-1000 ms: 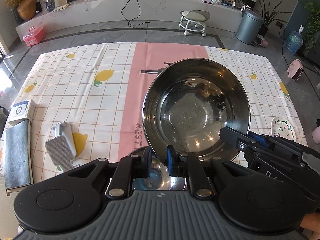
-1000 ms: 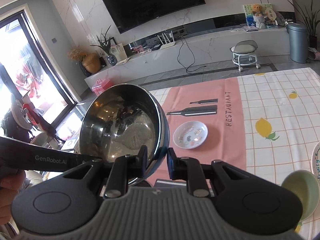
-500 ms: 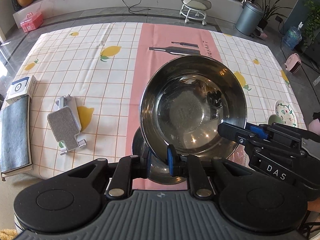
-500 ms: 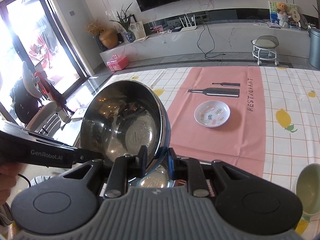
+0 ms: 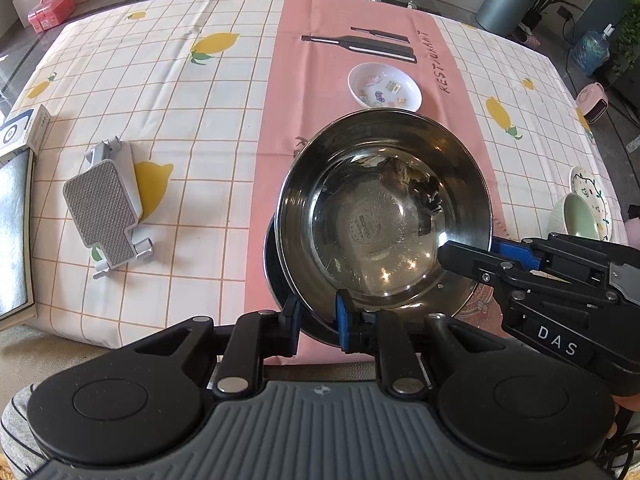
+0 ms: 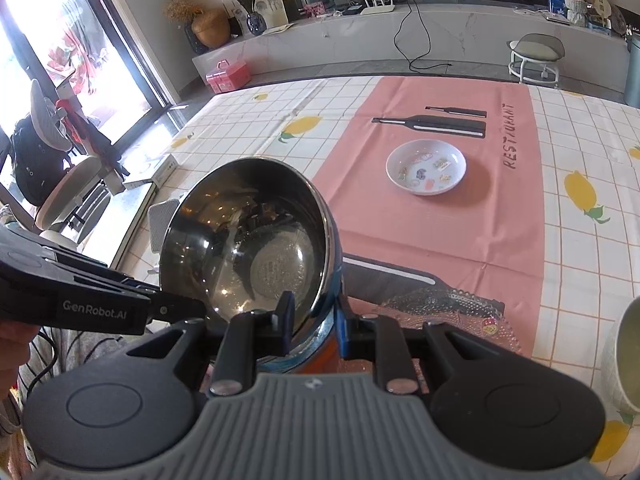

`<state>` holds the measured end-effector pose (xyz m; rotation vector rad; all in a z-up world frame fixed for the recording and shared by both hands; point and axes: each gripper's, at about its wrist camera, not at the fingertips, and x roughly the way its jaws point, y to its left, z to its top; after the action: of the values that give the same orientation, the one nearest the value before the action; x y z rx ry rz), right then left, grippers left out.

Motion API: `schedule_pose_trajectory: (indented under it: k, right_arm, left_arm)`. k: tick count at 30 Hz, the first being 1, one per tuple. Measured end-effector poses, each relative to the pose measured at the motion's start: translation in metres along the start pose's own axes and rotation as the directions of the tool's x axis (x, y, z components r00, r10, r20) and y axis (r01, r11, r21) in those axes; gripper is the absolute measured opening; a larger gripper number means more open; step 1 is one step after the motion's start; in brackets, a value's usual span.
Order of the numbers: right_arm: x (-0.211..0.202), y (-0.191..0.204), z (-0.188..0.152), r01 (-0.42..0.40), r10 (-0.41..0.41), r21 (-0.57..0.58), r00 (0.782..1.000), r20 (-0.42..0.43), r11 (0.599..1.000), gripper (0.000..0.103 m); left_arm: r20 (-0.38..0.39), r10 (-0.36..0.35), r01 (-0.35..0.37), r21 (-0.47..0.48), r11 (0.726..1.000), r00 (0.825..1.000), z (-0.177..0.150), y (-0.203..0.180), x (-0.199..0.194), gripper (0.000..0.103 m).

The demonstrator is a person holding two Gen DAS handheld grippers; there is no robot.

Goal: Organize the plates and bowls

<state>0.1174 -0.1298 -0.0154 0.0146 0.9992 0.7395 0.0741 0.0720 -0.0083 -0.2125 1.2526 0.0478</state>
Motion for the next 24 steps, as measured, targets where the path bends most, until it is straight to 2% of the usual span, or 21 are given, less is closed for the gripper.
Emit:
schedule_pose_trajectory:
  k: [5, 8, 13, 16, 17, 18, 20, 24]
  right_arm:
    - [0.007, 0.000, -0.001, 0.006, -0.006, -0.003, 1.000, -0.017, 1.000, 0.019]
    - [0.009, 0.002, -0.002, 0.017, -0.017, -0.014, 1.000, -0.021, 1.000, 0.019]
    - [0.011, 0.005, -0.002, 0.032, -0.032, -0.033, 0.999, -0.008, 0.999, 0.019]
    - [0.008, 0.005, -0.001, 0.030, -0.029, -0.029, 1.000, 0.005, 0.999, 0.019]
    - [0.009, 0.005, -0.001, 0.028, -0.028, -0.025, 1.000, 0.009, 0.999, 0.019]
    - [0.009, 0.004, -0.001, 0.030, -0.030, -0.022, 0.999, 0.013, 0.999, 0.019]
    - [0.012, 0.003, -0.001, 0.040, -0.039, -0.014, 0.999, 0.020, 0.999, 0.019]
    - [0.015, -0.003, -0.001, 0.018, -0.020, 0.032, 0.997, 0.080, 0.999, 0.022]
  left_arm:
    - [-0.025, 0.024, -0.024, 0.007, 1.000, 0.999, -0.003, 0.003, 0.012, 0.020]
    - [-0.015, 0.047, -0.046, 0.019, 0.999, 0.999, -0.004, 0.004, 0.013, 0.021]
    - [-0.029, 0.042, -0.041, 0.046, 0.998, 0.999, -0.003, 0.003, 0.015, 0.022]
    - [-0.026, 0.057, -0.055, 0.073, 0.996, 0.998, -0.003, -0.002, 0.016, 0.026]
    - [-0.019, 0.057, -0.056, 0.077, 0.995, 0.998, -0.003, -0.003, 0.017, 0.030]
    - [-0.010, 0.051, -0.050, 0.076, 0.996, 0.999, -0.003, -0.003, 0.017, 0.036]
    - [0.015, 0.034, -0.035, 0.058, 0.998, 0.999, -0.002, -0.001, 0.017, 0.041]
    - [0.052, 0.028, -0.029, 0.029, 0.999, 0.998, 0.005, 0.004, 0.017, 0.046]
